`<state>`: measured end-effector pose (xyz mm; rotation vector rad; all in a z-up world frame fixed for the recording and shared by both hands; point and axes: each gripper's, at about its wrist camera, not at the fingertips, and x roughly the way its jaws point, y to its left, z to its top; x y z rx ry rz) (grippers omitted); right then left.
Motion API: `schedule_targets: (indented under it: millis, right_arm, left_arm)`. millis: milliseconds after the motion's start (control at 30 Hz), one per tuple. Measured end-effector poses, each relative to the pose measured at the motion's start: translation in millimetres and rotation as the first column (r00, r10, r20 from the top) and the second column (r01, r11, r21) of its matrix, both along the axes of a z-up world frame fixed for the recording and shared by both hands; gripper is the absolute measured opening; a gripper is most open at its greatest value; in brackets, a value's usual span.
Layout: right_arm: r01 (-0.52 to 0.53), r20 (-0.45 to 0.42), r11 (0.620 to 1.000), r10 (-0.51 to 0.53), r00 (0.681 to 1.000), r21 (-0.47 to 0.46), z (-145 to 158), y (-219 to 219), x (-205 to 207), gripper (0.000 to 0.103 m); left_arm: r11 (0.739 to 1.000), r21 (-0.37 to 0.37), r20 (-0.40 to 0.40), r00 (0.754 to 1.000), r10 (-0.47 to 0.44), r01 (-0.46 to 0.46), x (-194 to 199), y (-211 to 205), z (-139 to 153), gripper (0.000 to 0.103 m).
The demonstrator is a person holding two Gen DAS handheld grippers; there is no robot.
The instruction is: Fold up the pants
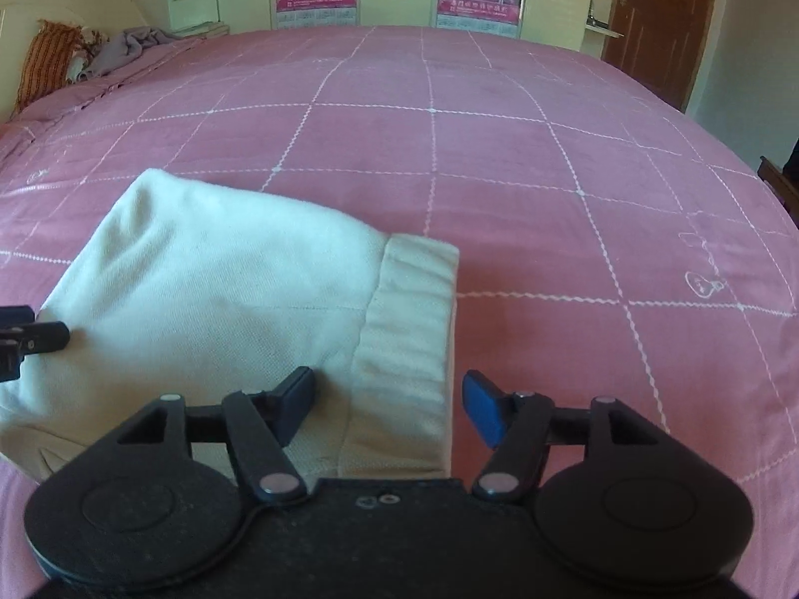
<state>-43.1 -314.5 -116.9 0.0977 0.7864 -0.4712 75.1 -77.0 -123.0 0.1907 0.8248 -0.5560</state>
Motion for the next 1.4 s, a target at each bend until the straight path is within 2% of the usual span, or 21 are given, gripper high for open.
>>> schedule_targets:
  millis: [167, 333, 567, 733, 900, 1033, 1167, 1233, 1333, 1400]
  right_arm:
    - [-0.015, 0.016, 1.000, 0.015, 1.000, -0.002, 9, 5, -12, 0.069]
    - [-0.002, 0.030, 0.999, 0.000, 1.000, 0.047, 16, 2, -28, 0.074]
    - [0.039, 0.047, 0.981, -0.049, 0.998, 0.189, 12, -13, -47, 0.078]
    - [0.060, 0.051, 0.931, -0.084, 0.995, 0.361, 1, -31, -52, 0.078]
    - [0.090, 0.051, 0.821, -0.143, 0.988, 0.563, -18, -55, -56, 0.083]
    - [0.070, 0.066, 0.797, -0.136, 0.989, 0.600, -23, -58, -57, 0.086]
    - [0.049, 0.063, 0.786, -0.112, 0.992, 0.617, -22, -57, -57, 0.086]
    - [0.041, 0.063, 0.783, -0.101, 0.993, 0.620, -23, -58, -57, 0.086]
    - [0.036, 0.068, 0.771, -0.103, 0.992, 0.636, -27, -60, -54, 0.086]
    - [0.036, 0.069, 0.772, -0.103, 0.992, 0.635, -27, -58, -50, 0.086]
  left_arm:
    - [1.000, 0.013, -0.019, 1.000, 0.006, -0.005, -1, 11, 2, 0.049]
    - [1.000, 0.003, -0.060, 0.998, 0.000, 0.000, -6, 15, -2, 0.049]
    - [0.995, -0.098, -0.202, 0.979, -0.009, -0.011, -7, 33, -12, 0.049]
    - [0.985, -0.170, -0.298, 0.955, -0.012, -0.041, 4, 41, -21, 0.049]
    - [0.974, -0.220, -0.354, 0.935, -0.022, -0.061, 14, 44, -30, 0.050]
    - [0.966, -0.245, -0.380, 0.925, -0.020, -0.080, 26, 44, -36, 0.055]
    - [0.969, -0.235, -0.359, 0.933, -0.020, -0.069, 34, 56, -36, 0.059]
    - [0.965, -0.253, -0.387, 0.921, -0.034, -0.070, 40, 59, -41, 0.059]
    - [0.964, -0.254, -0.392, 0.920, -0.031, -0.075, 40, 53, -44, 0.060]
    - [0.950, -0.298, -0.420, 0.906, -0.045, -0.091, 39, 49, -47, 0.060]
